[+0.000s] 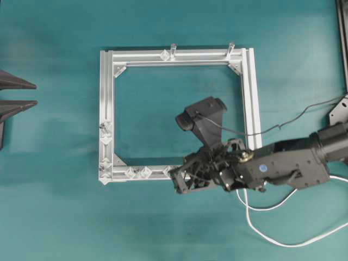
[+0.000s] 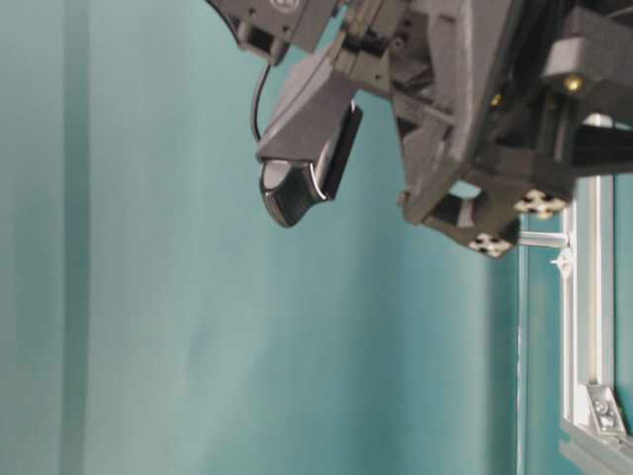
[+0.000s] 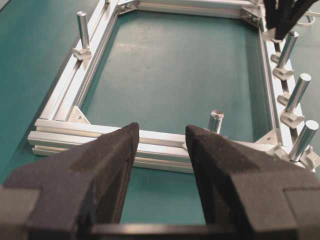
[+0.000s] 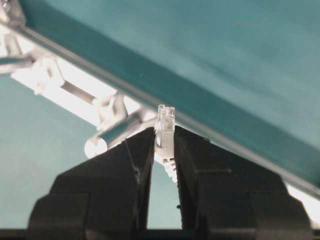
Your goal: Move the cable alternately left and right between 8 closely spaced pins so it hooks onto each one.
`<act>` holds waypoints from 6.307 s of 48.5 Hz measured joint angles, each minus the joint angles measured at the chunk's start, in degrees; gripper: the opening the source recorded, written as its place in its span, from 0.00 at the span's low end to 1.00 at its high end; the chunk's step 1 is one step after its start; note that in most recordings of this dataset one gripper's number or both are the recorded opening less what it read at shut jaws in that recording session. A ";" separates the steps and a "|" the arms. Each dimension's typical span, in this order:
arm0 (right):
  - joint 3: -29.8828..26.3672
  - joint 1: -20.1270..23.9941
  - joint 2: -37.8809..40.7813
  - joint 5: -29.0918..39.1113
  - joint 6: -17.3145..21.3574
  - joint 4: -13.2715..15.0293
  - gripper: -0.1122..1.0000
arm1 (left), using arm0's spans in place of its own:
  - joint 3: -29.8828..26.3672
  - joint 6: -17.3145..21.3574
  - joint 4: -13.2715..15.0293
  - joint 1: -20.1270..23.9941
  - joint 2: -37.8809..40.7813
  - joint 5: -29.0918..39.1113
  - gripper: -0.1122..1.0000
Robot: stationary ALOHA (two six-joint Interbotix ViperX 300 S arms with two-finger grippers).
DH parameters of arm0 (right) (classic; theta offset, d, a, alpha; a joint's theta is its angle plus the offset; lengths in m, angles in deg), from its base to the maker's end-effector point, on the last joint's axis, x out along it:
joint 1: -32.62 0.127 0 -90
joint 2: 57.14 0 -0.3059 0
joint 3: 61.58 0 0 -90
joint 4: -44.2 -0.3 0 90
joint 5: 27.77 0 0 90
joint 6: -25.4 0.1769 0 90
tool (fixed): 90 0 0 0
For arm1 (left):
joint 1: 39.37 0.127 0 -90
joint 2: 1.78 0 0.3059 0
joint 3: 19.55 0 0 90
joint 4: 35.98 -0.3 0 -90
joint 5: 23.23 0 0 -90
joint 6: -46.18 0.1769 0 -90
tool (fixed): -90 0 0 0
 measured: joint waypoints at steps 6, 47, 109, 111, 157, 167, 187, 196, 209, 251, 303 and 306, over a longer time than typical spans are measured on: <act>-0.09 1.23 0.00 0.88 2.20 0.00 0.25 | 0.00 0.00 0.00 0.00 0.00 -0.09 0.53; -0.09 2.46 0.09 2.46 3.34 -0.18 0.25 | 0.00 0.00 0.00 0.00 0.00 -0.09 0.53; -10.28 7.73 6.77 2.20 4.83 -1.05 0.25 | 0.00 0.00 0.00 0.00 0.00 0.00 0.53; -10.90 7.29 7.21 1.76 4.22 -0.88 0.25 | 0.00 0.00 0.00 0.00 0.09 0.00 0.53; -13.89 0.53 9.84 -0.44 -0.26 -0.70 0.25 | 0.00 0.00 0.00 0.00 0.09 -0.09 0.53; -13.36 -0.97 9.84 -0.35 -0.35 -0.70 0.25 | 0.00 0.00 0.00 0.00 0.09 -0.09 0.53; -12.74 -1.85 9.84 -0.88 -0.35 -0.70 0.25 | 0.00 0.00 0.00 0.00 0.09 -0.09 0.53; -12.83 -2.55 9.84 -0.97 -0.35 -0.62 0.24 | 0.00 0.00 0.00 0.00 0.09 -0.09 0.53; -12.66 -3.08 9.84 -1.14 -0.44 -0.53 0.24 | 0.00 0.00 0.00 0.00 0.09 0.00 0.53; -12.66 -8.79 9.84 -1.14 -6.94 -0.44 0.24 | 0.00 0.00 0.00 0.00 0.00 0.00 0.53; -24.43 -12.66 17.58 -4.48 -14.15 -0.62 0.24 | 0.00 0.00 0.00 0.00 0.09 -0.09 0.53; -24.79 -12.57 17.84 -4.39 -14.24 -0.70 0.24 | 0.00 0.00 0.00 0.00 0.00 -0.09 0.53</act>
